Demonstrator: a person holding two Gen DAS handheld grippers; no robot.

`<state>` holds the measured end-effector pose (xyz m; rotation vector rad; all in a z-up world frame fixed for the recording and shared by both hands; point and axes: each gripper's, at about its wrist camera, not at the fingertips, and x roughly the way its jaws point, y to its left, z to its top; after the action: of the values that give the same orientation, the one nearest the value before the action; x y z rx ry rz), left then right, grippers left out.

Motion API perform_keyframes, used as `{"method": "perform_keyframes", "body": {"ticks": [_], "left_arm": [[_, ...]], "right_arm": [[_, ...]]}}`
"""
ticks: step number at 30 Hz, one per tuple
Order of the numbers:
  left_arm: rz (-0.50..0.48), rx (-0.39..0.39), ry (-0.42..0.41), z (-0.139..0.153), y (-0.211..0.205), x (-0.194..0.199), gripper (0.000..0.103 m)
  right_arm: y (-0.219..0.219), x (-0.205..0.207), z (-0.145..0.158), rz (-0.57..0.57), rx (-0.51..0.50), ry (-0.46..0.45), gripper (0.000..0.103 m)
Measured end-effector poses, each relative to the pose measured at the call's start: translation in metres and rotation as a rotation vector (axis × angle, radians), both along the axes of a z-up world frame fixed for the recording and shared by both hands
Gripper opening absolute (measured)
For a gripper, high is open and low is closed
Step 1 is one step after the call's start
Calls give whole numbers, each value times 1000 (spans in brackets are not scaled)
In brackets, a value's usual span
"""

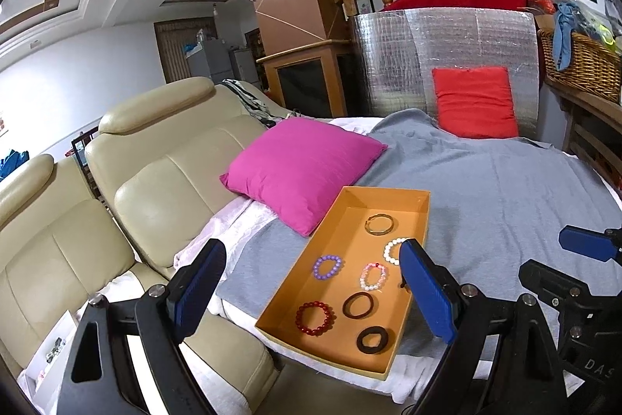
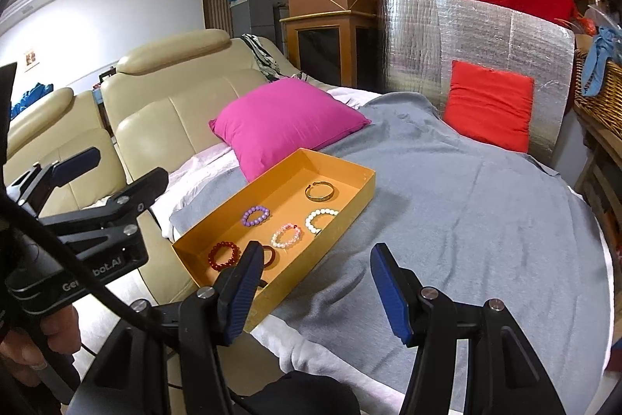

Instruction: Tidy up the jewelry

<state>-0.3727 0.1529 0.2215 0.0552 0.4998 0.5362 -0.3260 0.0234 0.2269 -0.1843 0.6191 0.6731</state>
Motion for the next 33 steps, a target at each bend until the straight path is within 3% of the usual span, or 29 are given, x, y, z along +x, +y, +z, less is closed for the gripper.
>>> {"method": "perform_keyframes", "body": {"ticks": [33], "left_arm": [[106, -76, -6, -15, 67, -21, 91]], "right_arm": [[67, -6, 8, 51, -84, -12, 61]]}}
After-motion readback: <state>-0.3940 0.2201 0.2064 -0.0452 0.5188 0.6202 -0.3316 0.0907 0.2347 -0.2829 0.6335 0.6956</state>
